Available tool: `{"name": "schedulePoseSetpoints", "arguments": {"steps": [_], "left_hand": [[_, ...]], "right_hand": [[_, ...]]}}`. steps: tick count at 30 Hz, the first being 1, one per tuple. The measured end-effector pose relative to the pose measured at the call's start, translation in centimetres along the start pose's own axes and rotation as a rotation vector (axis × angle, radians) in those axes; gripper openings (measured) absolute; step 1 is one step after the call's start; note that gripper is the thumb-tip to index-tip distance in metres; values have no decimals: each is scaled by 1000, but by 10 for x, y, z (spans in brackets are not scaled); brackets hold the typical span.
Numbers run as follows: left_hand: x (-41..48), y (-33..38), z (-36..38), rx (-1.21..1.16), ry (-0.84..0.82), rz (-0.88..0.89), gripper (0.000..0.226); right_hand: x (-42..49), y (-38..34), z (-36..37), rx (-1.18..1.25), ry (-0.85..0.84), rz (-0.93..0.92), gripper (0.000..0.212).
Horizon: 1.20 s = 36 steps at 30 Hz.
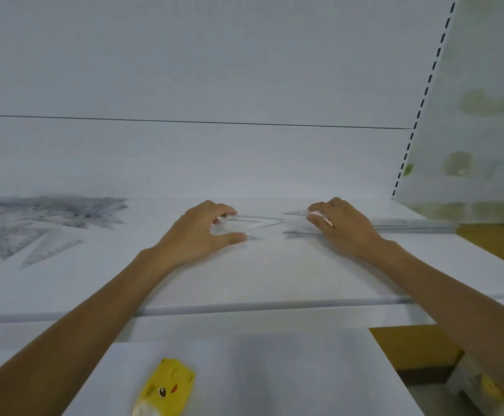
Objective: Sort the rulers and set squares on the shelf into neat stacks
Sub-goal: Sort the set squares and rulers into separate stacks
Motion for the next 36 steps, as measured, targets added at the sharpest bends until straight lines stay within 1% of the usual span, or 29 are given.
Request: {"name": "schedulePoseSetpoints", "arguments": {"steps": [3, 7, 12, 16, 23, 27, 30, 34, 36], "left_hand": [[1, -5, 2, -4, 2, -24, 74], [5, -12, 2, -10, 9, -50, 66], [2, -19, 8, -12, -47, -42, 50], [3, -19, 7, -25, -49, -34, 45], [5, -16, -1, 16, -46, -1, 42], [8, -27, -15, 46, -33, -20, 42], [8, -38, -24, 40, -14, -55, 40], [10, -50, -17, 29, -45, -133, 38], [12, -53, -13, 35, -65, -155, 39]], "right_hand": [[-4, -1, 12, -3, -69, -17, 36], [-4, -1, 15, -4, -77, -20, 37], [-4, 5, 23, -8, -121, 2, 37], [-5, 8, 26, -11, -139, 18, 37], [-8, 8, 25, -3, -141, 27, 37], [-8, -12, 7, 39, -59, 12, 33], [-19, -55, 1, 103, -71, -69, 34], [-54, -127, 15, 135, -192, -281, 36], [-65, -142, 20, 138, -220, -331, 34]]}}
Point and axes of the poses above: each hand's wrist, its own x-axis towards the middle knuckle, its own z-axis out of the palm, y = z × x, the point moved 9 cm from there along x, towards the middle knuckle, and after that the axes turned 10 degrees about y, right-handed, at the moved point
